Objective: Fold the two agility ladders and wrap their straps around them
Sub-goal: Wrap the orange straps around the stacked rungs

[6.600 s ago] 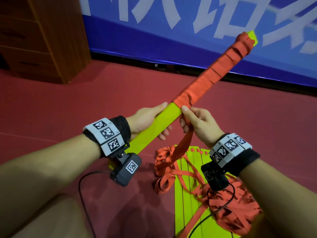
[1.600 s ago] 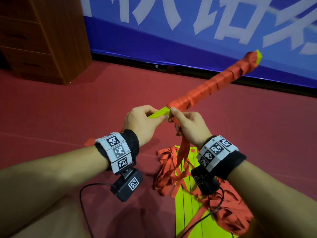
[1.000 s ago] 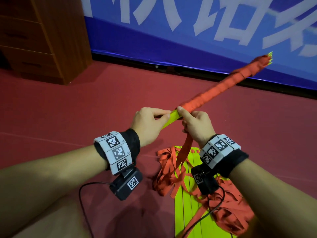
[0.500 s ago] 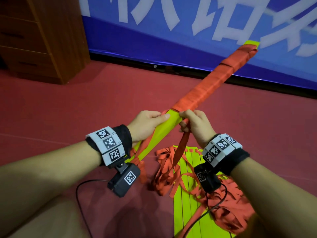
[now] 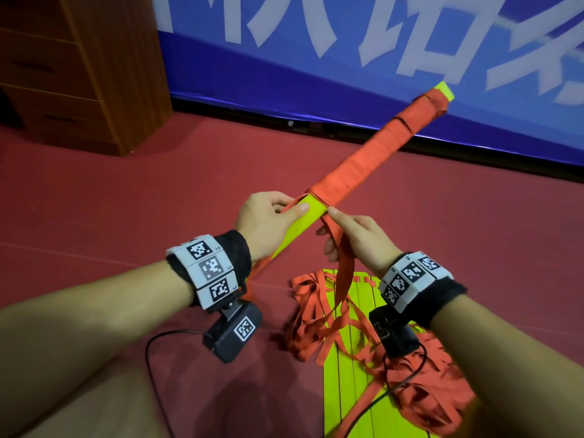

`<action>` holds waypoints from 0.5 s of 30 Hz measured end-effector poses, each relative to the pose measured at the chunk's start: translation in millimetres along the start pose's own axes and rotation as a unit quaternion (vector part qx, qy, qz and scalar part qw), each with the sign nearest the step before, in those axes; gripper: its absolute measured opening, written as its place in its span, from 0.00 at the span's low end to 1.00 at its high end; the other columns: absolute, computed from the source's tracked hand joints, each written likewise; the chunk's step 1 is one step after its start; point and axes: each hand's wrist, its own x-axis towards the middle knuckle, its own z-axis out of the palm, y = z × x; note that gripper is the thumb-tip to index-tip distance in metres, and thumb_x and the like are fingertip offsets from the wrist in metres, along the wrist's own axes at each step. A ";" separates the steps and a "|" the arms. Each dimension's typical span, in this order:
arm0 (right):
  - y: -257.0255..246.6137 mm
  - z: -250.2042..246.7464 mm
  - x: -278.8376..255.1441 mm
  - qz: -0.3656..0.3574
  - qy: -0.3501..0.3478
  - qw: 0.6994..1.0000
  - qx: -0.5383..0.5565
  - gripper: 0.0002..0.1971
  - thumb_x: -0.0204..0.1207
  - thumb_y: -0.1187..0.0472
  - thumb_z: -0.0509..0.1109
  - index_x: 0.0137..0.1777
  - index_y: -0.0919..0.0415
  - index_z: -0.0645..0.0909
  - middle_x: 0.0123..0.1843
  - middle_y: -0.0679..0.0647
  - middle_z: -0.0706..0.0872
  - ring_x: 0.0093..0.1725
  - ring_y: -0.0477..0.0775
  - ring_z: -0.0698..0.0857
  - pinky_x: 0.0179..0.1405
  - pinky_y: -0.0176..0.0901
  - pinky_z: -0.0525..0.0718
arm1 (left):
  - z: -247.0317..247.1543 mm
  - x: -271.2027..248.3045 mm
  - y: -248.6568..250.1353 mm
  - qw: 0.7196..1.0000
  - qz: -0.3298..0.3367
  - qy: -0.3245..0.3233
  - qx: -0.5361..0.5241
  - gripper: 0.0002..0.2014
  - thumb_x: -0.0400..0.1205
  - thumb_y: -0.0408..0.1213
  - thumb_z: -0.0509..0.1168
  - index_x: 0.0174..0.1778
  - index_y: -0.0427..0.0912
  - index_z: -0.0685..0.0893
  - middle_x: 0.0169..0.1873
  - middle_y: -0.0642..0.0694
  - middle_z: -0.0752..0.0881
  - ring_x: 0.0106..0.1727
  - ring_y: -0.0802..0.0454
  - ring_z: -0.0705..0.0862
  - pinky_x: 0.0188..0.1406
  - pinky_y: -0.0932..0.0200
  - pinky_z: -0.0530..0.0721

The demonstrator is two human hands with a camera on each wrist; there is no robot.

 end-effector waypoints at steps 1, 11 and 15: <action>-0.2 -0.1 0.3 0.001 0.003 1.000 0.004 0.24 0.90 0.47 0.59 0.51 0.69 0.87 0.31 0.61 0.87 0.27 0.54 0.85 0.34 0.42 0.89 | -0.2 0.8 0.7 1.000 0.008 0.010 0.011 0.09 0.80 0.46 0.76 0.49 0.44 0.93 0.39 0.48 0.92 0.37 0.55 0.85 0.38 0.58 0.79; -0.3 10.8 4.0 -0.070 0.029 0.988 -0.133 0.16 0.89 0.56 0.58 0.50 0.62 0.86 0.28 0.51 0.85 0.27 0.50 0.83 0.38 0.47 0.81 | -1.8 -3.7 -0.1 0.987 0.041 0.070 0.140 0.08 0.79 0.53 0.74 0.47 0.55 0.90 0.39 0.59 0.90 0.45 0.53 0.89 0.45 0.54 0.85; -2.8 15.6 2.4 -0.065 0.051 0.989 -0.120 0.22 0.89 0.48 0.59 0.46 0.62 0.87 0.26 0.51 0.85 0.26 0.49 0.82 0.38 0.46 0.80 | 0.6 -10.5 2.2 0.982 0.067 0.072 0.161 0.07 0.78 0.53 0.75 0.46 0.57 0.91 0.37 0.60 0.90 0.45 0.54 0.88 0.46 0.55 0.84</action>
